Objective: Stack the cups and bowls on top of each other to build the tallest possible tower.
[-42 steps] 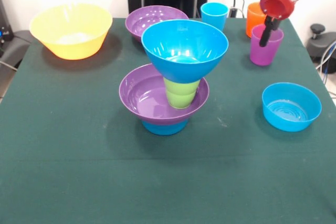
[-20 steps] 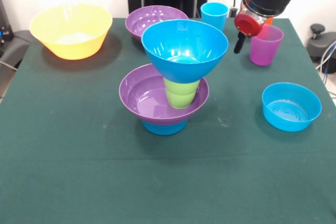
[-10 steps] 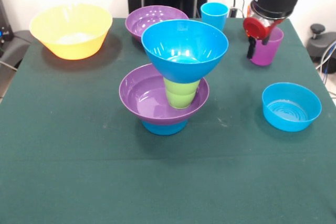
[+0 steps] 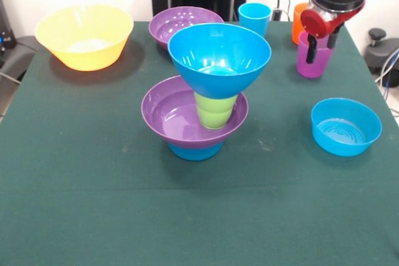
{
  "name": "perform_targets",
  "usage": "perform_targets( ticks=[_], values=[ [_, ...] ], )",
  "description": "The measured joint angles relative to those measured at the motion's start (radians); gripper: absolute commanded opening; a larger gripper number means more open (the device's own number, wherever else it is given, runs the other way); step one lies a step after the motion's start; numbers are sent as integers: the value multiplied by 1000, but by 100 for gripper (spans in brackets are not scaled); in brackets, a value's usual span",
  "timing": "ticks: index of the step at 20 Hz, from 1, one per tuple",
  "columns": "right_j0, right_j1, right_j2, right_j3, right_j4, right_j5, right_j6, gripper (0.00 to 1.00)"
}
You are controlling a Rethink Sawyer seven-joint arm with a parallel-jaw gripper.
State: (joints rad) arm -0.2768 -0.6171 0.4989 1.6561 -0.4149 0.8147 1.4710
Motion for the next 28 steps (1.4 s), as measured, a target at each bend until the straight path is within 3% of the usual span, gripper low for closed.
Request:
perform_targets(
  ticks=[12, 21, 28],
  values=[
    [55, -21, -37, 0, 4, 50, 1, 100],
    [60, -19, -67, 0, 3, 62, 1, 100],
    [60, 36, -91, -1, 3, 62, 1, 100]
  ],
)
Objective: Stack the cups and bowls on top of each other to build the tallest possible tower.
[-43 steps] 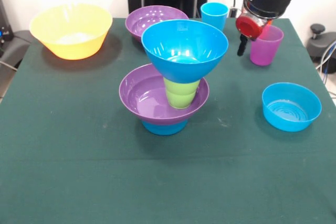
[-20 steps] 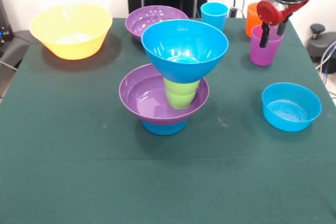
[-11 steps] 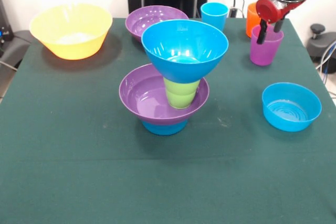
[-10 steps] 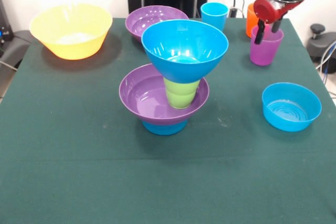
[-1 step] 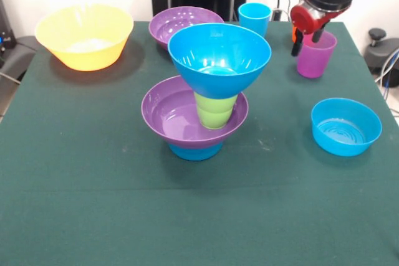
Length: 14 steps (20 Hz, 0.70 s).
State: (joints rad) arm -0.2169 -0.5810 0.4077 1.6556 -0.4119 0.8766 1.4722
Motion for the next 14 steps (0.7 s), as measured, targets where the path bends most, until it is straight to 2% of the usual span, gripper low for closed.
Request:
perform_targets(
  ticks=[8, 14],
  values=[
    [-1, 75, -17, -2, 4, 4, 0, 100],
    [-1, 76, -25, -10, 8, 6, 0, 100]
  ],
)
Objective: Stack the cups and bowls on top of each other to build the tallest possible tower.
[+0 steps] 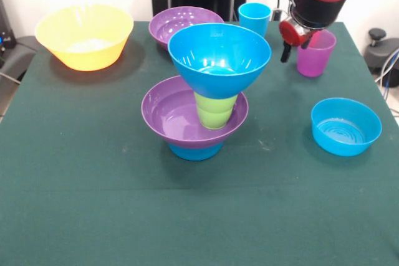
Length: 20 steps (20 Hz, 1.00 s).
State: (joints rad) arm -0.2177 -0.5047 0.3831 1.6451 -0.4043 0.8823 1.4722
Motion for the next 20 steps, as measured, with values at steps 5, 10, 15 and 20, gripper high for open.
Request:
perform_targets(
  ticks=[5, 10, 15, 20],
  values=[
    [0, 0, -3, 0, 0, 0, 0, 100],
    [0, 0, -3, 0, 0, 0, 0, 100],
    [0, -4, -3, 2, 0, -1, 0, 100],
    [0, -28, -3, 21, 11, -1, 0, 100]
  ],
)
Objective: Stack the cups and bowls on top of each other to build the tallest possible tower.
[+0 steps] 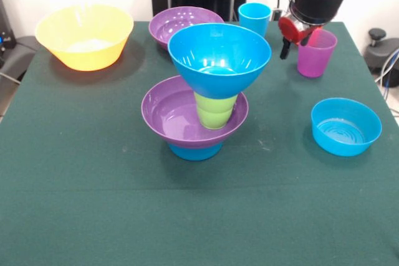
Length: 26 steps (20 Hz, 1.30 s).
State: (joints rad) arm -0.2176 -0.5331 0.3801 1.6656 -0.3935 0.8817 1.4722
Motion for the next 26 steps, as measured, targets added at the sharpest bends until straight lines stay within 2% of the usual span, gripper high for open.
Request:
perform_targets(
  ticks=[13, 19, 26],
  values=[
    [3, -96, 0, 57, 64, 0, 0, 100],
    [7, -88, 0, 65, 66, -12, 0, 100],
    [7, -41, 0, 64, 64, -96, 0, 100]
  ],
)
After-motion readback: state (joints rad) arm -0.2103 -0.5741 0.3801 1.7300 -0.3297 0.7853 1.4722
